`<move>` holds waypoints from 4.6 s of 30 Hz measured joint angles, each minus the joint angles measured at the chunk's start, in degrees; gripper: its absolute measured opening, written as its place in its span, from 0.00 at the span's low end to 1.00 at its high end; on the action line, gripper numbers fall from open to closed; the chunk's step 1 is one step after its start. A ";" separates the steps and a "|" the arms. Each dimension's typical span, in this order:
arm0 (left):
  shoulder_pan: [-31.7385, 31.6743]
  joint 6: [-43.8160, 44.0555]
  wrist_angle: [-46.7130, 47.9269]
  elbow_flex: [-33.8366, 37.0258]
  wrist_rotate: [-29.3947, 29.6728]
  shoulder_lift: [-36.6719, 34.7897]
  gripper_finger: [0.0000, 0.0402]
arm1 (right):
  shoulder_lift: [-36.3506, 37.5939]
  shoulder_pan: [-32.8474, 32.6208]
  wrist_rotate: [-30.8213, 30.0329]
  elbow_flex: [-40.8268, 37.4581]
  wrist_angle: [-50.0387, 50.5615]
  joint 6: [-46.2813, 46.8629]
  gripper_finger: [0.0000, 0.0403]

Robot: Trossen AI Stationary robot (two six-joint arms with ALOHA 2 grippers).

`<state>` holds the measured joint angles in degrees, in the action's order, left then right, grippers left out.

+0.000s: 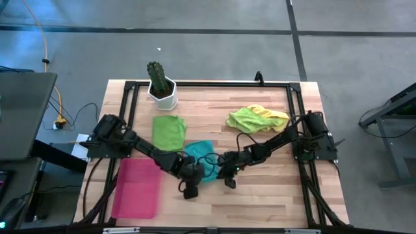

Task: Roll microfiber towels into tight, uniform cylinder then place into a basket
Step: Roll the blue towel

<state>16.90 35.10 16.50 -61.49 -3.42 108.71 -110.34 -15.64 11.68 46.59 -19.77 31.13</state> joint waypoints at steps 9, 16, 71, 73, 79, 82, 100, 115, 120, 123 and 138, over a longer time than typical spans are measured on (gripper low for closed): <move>-3.63 6.88 -1.97 0.13 -13.37 -0.02 0.04 | -0.02 0.18 6.59 -0.09 -3.18 8.48 0.01; -4.21 8.96 -1.73 0.13 -15.56 -0.07 0.02 | 0.08 2.22 9.56 -0.05 -4.21 15.95 0.01; -4.17 12.77 0.63 0.20 -11.72 0.11 0.03 | 3.39 -8.03 -17.48 -0.26 -7.79 -59.20 0.35; -4.19 12.77 0.58 0.20 -11.65 0.11 0.03 | 2.46 -8.44 -16.51 -0.23 -9.05 -58.36 0.35; -4.20 12.90 0.43 0.20 -11.54 0.13 0.03 | -0.07 -8.36 -16.17 -0.15 -11.84 -57.77 0.35; -4.21 12.90 0.43 0.17 -11.53 0.13 0.03 | -1.08 -7.46 -16.15 -0.15 -12.18 -56.61 0.35; -4.23 12.77 0.17 0.17 -11.39 0.13 0.03 | -1.49 -3.15 -12.83 -0.09 -16.98 -53.94 0.35; -4.26 12.77 0.23 0.13 -11.56 0.13 0.03 | -0.18 -7.71 -12.47 -0.04 -19.85 -52.35 0.35; -4.23 12.88 0.21 0.13 -11.58 0.13 0.03 | -0.55 -6.93 -13.19 -0.04 -16.56 -48.97 0.35; -4.23 12.90 0.21 0.13 -11.59 0.13 0.03 | -1.36 -6.08 -13.25 -0.07 -14.54 -47.25 0.35; -4.26 12.86 0.06 0.11 -11.58 0.13 0.03 | -3.37 -4.22 -16.16 -0.07 -14.40 -46.36 0.35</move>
<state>12.64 47.97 16.56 -61.38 -15.00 108.84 -113.71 -19.86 -4.48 46.52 -34.16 -15.23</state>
